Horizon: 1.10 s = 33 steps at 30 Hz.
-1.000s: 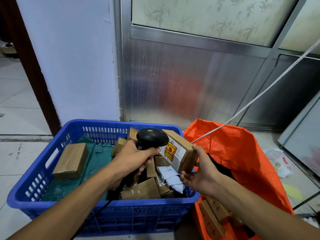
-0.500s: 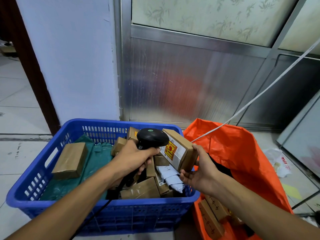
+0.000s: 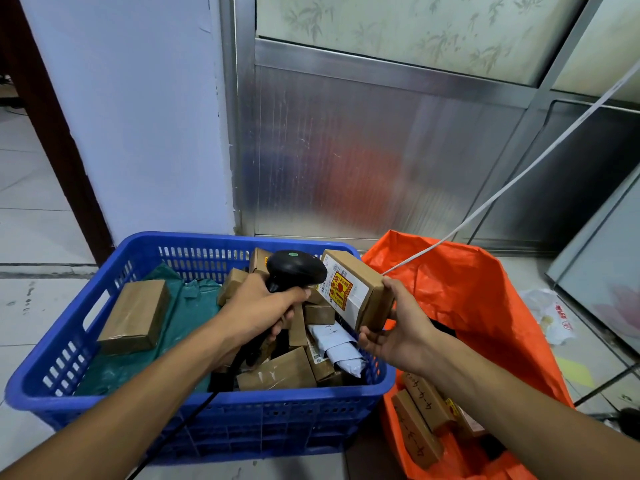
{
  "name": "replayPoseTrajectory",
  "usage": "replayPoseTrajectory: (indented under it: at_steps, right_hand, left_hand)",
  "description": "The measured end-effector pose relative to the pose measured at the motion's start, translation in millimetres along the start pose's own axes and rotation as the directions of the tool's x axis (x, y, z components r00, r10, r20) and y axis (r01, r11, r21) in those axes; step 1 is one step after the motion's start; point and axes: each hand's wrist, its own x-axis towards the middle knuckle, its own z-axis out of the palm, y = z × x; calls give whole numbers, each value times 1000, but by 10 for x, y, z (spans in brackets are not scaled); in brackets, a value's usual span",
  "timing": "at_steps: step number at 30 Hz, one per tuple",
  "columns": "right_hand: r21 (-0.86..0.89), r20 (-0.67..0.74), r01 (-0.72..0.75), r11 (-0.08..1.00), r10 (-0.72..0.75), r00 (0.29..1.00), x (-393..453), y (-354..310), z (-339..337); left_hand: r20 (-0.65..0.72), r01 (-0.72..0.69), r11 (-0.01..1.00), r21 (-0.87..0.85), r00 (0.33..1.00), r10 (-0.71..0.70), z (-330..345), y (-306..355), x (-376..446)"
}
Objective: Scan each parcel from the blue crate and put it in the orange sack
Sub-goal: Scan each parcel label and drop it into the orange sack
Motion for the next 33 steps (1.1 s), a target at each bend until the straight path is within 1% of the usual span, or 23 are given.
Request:
replayPoseTrajectory:
  at_steps: [6, 16, 21, 26, 30, 33]
  right_hand:
    - [9, -28, 18, 1000, -18, 999, 72, -57, -40]
    - [25, -71, 71, 997, -69, 995, 269, -207, -198]
    - [1, -170, 111, 994, -109, 979, 380, -294, -361]
    - [-31, -287, 157, 987, -159, 945, 511, -395, -608]
    - [-65, -401, 184, 981, -194, 895, 620, -371, -820]
    - [-135, -462, 184, 973, -227, 857, 694, -309, -934]
  left_hand:
    - [-9, 7, 1000, 21, 1000, -7, 17, -19, 12]
    - [14, 65, 994, 84, 998, -67, 46, -102, 61]
    - [9, 67, 994, 92, 998, -68, 43, -92, 60]
    - [14, 58, 994, 90, 998, -60, 36, -85, 56]
    - [13, 62, 994, 91, 998, -63, 37, -99, 64]
    - [13, 60, 994, 86, 998, -62, 43, -112, 82]
